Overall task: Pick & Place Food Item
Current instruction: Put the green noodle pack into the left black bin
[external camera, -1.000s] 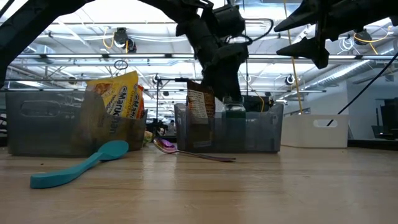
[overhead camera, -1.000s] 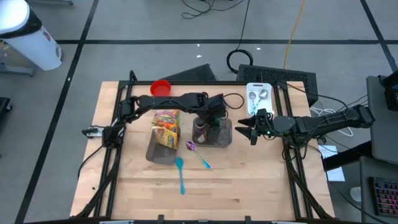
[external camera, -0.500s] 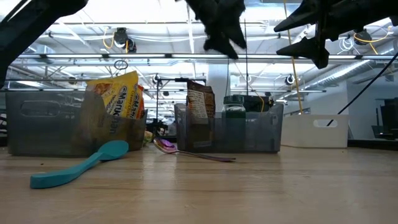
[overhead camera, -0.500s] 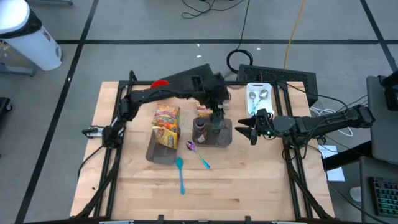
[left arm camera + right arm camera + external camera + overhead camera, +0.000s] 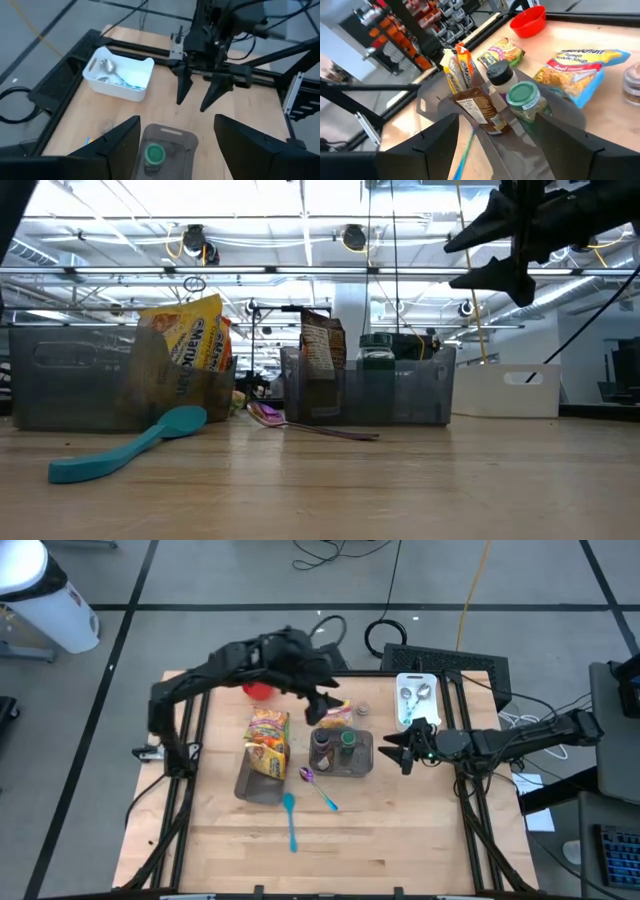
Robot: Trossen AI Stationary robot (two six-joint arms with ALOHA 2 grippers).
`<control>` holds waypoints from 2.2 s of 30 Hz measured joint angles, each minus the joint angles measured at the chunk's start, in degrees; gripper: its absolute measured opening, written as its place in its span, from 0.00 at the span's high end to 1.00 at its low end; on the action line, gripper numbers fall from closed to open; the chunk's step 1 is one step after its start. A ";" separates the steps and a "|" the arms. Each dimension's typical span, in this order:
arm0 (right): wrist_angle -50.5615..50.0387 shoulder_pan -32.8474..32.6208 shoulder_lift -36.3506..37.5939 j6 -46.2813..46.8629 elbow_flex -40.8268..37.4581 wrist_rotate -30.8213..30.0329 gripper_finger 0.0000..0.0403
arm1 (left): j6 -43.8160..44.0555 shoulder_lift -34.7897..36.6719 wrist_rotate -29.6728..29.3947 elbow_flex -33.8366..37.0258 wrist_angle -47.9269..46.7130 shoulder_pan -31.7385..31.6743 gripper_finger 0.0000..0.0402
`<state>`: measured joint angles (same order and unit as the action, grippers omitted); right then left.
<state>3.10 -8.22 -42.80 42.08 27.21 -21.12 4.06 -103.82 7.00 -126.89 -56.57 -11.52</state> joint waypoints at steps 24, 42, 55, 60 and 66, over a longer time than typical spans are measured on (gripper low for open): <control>22.63 0.38 -0.03 -3.46 -6.50 -1.48 0.37 | 26.60 37.85 -8.36 73.91 58.45 9.98 0.36; 25.90 0.41 -0.01 -0.54 -6.48 -10.40 0.37 | 24.95 73.19 -14.56 92.08 54.06 7.17 0.36; 25.84 0.40 -0.25 3.94 -6.48 -12.89 0.37 | 19.44 80.59 -26.85 92.67 51.19 5.30 0.36; 25.94 0.40 -0.62 5.25 -6.48 -15.77 0.37 | 9.75 77.57 -31.29 92.67 62.39 4.46 0.36; 25.80 0.45 -1.25 4.00 -6.45 -16.77 0.37 | 7.87 73.10 -34.72 92.67 79.26 2.70 0.36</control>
<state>28.90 -7.77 -44.05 46.08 20.75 -37.89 11.93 -30.72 -27.72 -34.22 22.68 -8.82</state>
